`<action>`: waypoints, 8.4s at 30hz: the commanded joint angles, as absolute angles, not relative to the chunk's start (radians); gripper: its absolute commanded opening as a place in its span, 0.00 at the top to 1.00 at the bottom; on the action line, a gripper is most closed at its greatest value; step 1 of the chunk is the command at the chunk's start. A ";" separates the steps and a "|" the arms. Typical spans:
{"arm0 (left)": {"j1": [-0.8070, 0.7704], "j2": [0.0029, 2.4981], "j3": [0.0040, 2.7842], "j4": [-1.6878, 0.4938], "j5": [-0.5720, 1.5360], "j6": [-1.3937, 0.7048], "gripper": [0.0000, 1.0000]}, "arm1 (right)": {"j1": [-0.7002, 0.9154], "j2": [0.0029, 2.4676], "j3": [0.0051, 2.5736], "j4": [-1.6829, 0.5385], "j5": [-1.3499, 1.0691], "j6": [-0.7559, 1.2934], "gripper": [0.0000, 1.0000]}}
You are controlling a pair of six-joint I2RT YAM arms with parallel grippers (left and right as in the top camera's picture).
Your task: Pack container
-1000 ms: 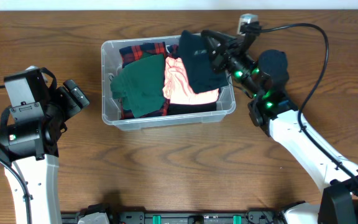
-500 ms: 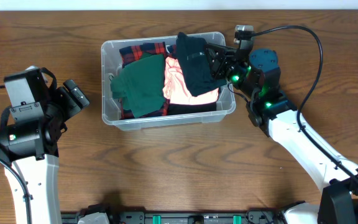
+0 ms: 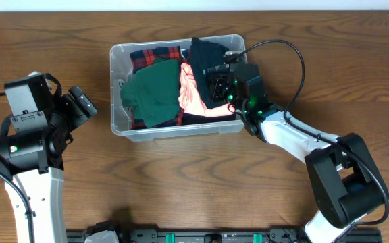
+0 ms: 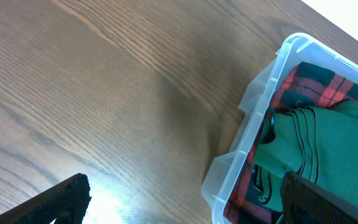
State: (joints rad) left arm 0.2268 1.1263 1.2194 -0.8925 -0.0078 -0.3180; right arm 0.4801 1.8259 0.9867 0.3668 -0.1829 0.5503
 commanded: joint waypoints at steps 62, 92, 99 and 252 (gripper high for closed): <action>0.231 1.130 1.221 -0.894 -0.020 -0.327 0.02 | -0.003 0.636 0.910 -0.574 -0.335 -0.360 0.01; 0.231 1.130 1.221 -0.894 -0.020 -0.327 0.02 | -0.032 0.011 0.262 -0.572 -0.270 -0.258 0.01; 0.231 1.130 1.221 -0.894 -0.020 -0.327 0.02 | -0.033 0.006 0.219 -0.572 -0.270 -0.258 0.01; 0.001 0.023 0.004 -0.066 -0.064 -0.173 0.02 | -0.032 0.006 0.152 -0.565 -0.269 -0.258 0.01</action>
